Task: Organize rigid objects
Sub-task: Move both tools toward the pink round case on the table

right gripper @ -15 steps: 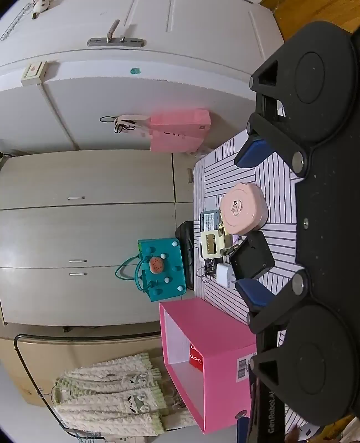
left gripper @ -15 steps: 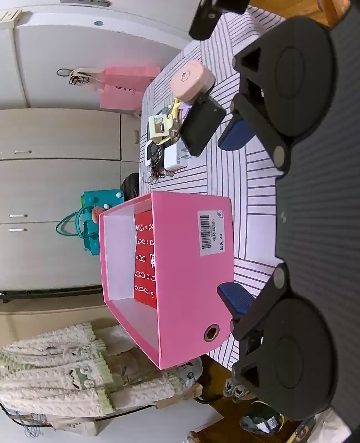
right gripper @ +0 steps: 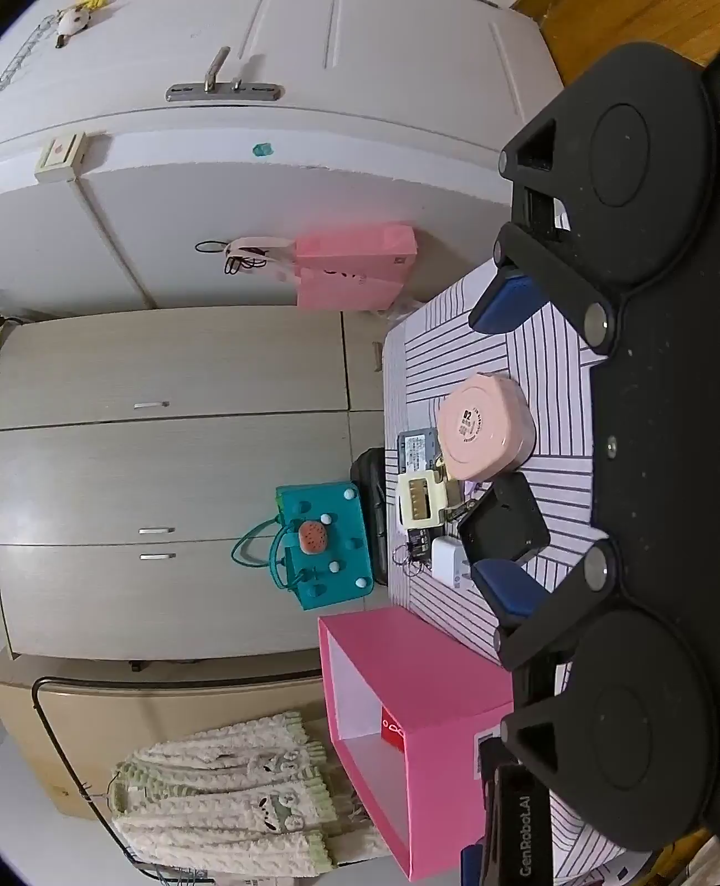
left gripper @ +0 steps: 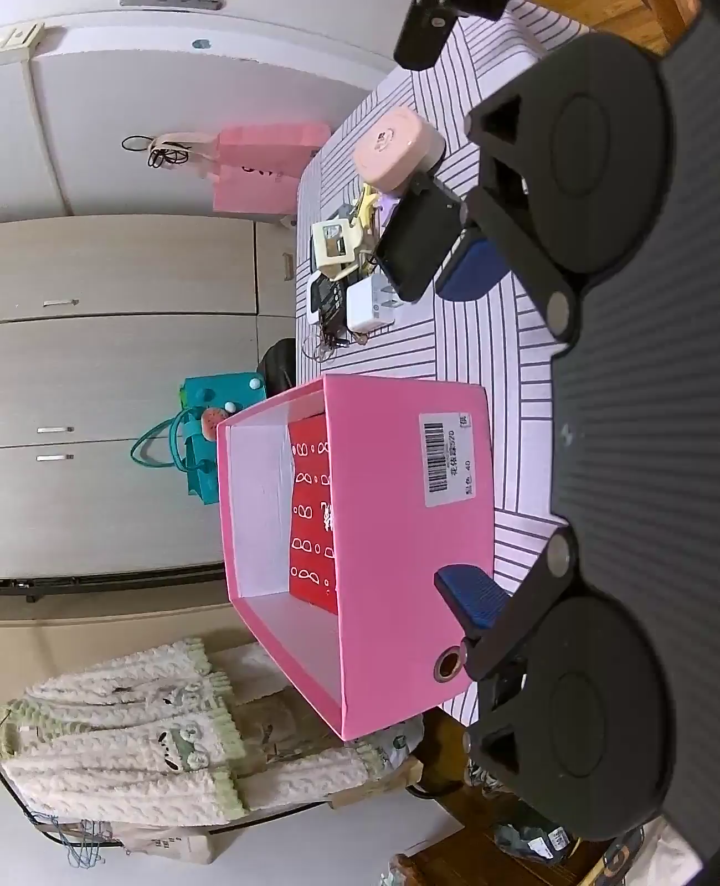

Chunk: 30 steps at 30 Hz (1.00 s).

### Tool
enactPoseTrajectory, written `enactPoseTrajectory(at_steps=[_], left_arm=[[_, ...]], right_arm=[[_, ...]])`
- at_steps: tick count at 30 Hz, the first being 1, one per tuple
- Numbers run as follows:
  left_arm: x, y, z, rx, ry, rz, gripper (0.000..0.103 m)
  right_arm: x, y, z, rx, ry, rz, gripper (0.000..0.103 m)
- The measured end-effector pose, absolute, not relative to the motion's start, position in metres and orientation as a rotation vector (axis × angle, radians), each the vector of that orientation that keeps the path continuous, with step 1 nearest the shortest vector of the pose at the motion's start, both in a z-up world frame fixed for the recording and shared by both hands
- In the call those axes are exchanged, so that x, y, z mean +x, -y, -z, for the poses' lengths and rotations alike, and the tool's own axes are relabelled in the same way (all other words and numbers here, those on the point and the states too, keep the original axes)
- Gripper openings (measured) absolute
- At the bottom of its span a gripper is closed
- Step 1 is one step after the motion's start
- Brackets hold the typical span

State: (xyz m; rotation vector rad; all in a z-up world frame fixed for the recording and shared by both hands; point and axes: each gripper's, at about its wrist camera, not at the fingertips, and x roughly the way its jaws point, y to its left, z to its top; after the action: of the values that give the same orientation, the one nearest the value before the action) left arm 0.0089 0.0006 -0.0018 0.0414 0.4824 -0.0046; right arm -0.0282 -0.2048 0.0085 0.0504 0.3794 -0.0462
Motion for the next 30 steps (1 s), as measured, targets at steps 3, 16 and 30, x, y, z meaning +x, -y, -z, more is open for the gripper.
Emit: enactPoseTrajectory(at_steps=[3, 16, 30], left_arm=[[0.01, 0.0, 0.002, 0.039, -0.48, 0.007, 0.103], [0.015, 0.004, 0.01, 0.046, -0.501, 0.01, 0.103], [0.012, 0.016, 0.019, 0.026, -0.527, -0.021, 0.103]], right_arm=[[-0.028, 0.208, -0.007, 0.054, -0.38, 0.05, 0.092], [-0.021, 0.212, -0.007, 0.027, -0.401, 0.053, 0.093], [-0.021, 0.22, 0.001, 0.009, -0.398, -0.013, 0.095]])
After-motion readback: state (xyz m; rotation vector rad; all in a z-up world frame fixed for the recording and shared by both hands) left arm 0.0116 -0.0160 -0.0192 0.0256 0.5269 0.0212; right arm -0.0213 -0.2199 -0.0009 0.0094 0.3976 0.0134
